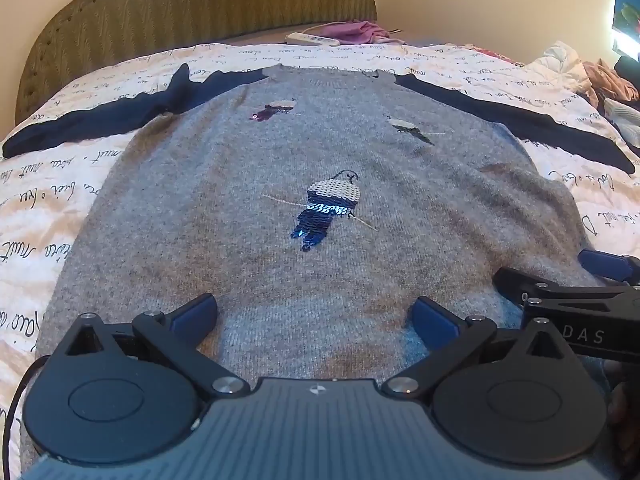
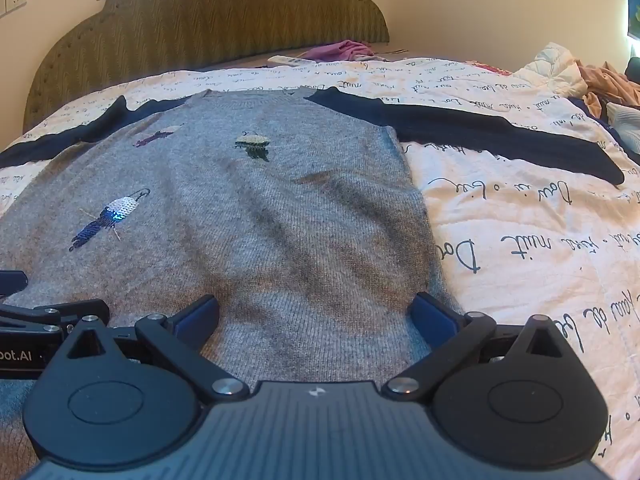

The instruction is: Fold small clothes

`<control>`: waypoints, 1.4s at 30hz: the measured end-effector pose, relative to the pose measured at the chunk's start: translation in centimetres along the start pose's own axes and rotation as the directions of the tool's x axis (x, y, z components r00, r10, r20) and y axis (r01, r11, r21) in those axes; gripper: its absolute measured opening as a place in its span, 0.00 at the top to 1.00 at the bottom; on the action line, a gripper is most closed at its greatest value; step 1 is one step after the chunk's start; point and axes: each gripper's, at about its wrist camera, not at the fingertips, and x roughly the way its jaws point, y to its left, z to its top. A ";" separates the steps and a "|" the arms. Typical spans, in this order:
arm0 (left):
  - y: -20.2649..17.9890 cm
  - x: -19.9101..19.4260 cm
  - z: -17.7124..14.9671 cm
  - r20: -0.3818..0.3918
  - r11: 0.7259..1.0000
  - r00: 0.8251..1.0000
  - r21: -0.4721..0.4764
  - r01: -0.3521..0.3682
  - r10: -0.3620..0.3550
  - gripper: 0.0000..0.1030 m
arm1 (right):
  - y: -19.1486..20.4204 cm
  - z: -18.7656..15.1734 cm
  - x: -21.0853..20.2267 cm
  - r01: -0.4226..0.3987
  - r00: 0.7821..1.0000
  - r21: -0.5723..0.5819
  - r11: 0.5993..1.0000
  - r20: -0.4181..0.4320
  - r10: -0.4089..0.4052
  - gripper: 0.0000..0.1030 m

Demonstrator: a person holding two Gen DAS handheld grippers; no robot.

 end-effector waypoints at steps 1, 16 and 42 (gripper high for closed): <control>0.0 0.0 -0.1 -0.002 1.000 1.000 -0.001 -0.003 0.003 0.00 | 0.0 0.0 0.0 0.000 1.000 0.000 1.000 0.000 0.000 0.00; -1.3 0.9 2.6 0.018 0.989 0.998 0.132 -0.068 0.066 0.00 | -1.3 1.6 0.2 -0.030 0.999 0.010 1.000 -0.033 0.030 0.00; 1.3 9.6 7.8 0.079 0.996 0.994 -0.064 -0.068 0.072 0.00 | -30.0 10.5 5.3 0.004 0.998 0.566 0.825 0.053 -0.041 0.00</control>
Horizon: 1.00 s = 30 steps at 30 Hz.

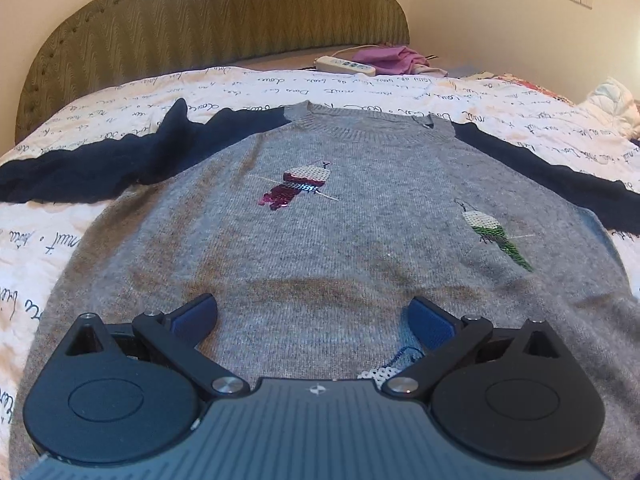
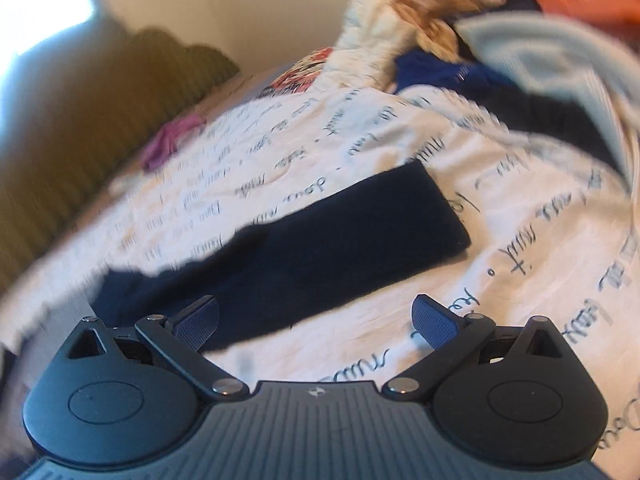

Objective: Fold small clothes
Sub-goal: 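Grasp the navy sleeve cuff with the right gripper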

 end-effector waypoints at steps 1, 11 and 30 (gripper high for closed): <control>0.1 0.0 0.0 0.001 1.000 1.000 -0.004 0.004 -0.004 0.00 | -1.4 0.4 0.1 -0.041 0.999 0.069 0.997 0.002 0.041 0.00; 0.0 0.0 0.0 0.003 1.000 1.000 -0.005 0.002 -0.002 0.00 | -8.3 1.9 3.0 -0.189 0.982 0.415 0.890 0.104 0.160 0.10; 1.4 -0.4 -0.1 0.037 0.994 0.997 -0.090 0.069 -0.066 0.00 | 7.8 1.5 4.2 -0.310 0.948 0.137 0.941 0.117 0.296 0.92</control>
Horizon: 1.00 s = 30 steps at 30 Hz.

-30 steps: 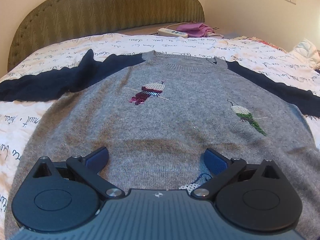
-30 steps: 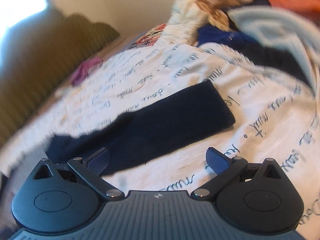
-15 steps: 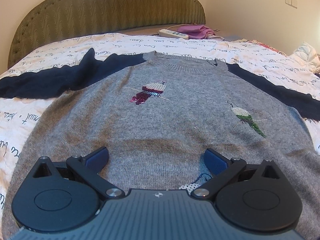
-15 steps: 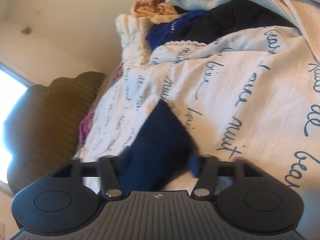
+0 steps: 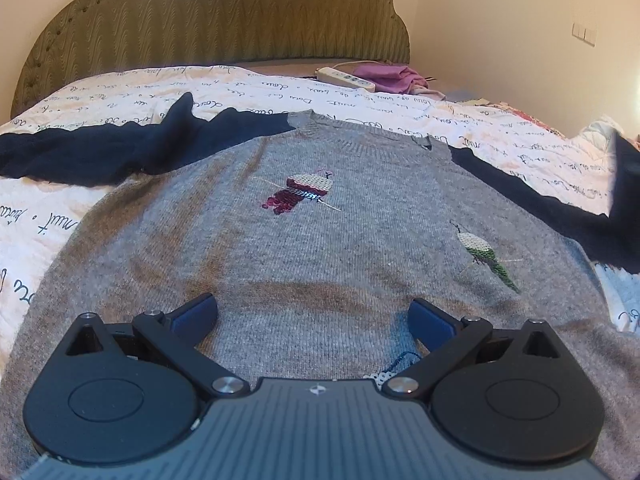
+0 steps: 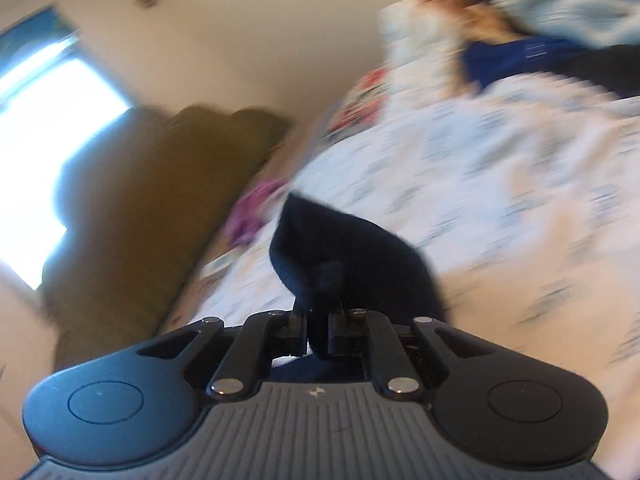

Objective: Fold small clothes
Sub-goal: 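Grasp the navy sleeve cuff with the right gripper, then fold the navy sleeve across the sweater body with the right gripper while the left gripper grasps the other sleeve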

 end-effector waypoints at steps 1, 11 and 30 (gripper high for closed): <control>0.1 0.0 0.0 0.002 1.000 1.000 -0.006 0.004 -0.004 0.00 | 2.5 -1.4 1.6 -0.051 0.998 -0.032 0.998 -0.045 0.049 0.92; 0.6 -0.1 -0.1 0.012 0.999 0.999 -0.031 0.030 -0.030 0.00 | 13.8 -15.9 13.6 -0.091 0.941 -0.319 0.944 -0.338 -0.023 0.89; 0.2 2.0 7.9 -0.027 0.893 0.934 -0.305 0.331 -0.356 0.07 | 6.6 -17.5 4.8 -0.269 0.921 -0.181 0.946 -0.337 0.197 0.53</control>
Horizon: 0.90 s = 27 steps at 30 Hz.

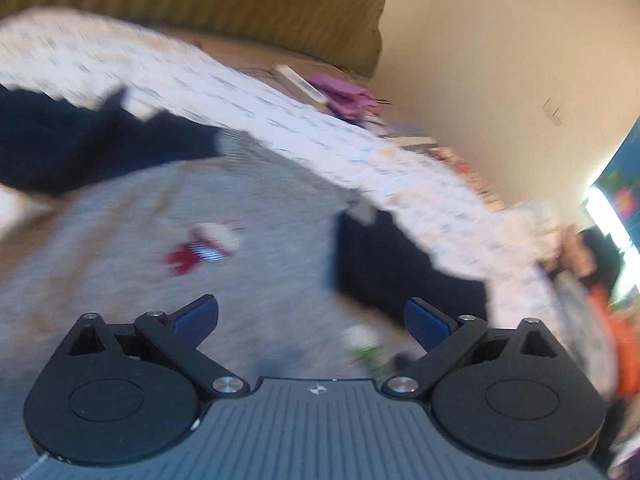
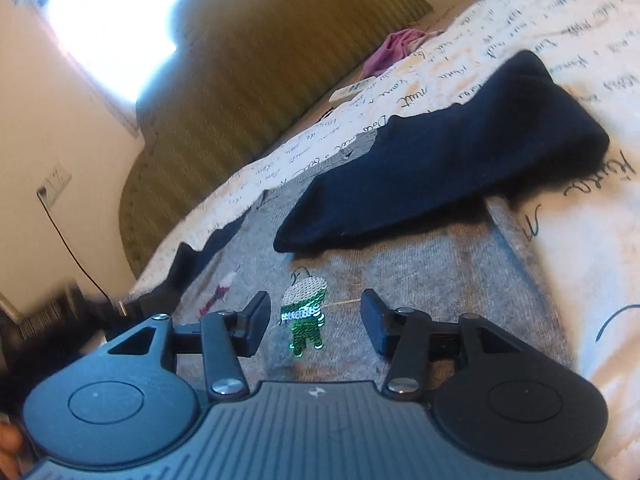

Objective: Fold small clothes
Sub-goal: 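Fold the navy sleeve across the sweater body with the right gripper while the left gripper grasps the other sleeve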

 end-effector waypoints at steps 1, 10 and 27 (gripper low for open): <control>-0.3 1.0 0.9 -0.023 0.999 0.999 -0.034 0.039 -0.040 0.09 | -0.3 0.0 0.2 -0.012 1.000 0.014 1.000 0.001 0.012 0.53; -2.8 11.8 2.0 -0.207 0.999 0.978 -0.041 -0.012 0.003 0.43 | -1.0 0.0 -0.2 -0.054 0.999 0.036 0.998 0.006 0.054 0.49; -0.8 4.8 4.0 0.086 0.959 0.974 0.179 -0.221 0.209 0.94 | -0.8 -0.4 -0.1 -0.049 0.999 0.016 0.999 0.001 0.049 0.47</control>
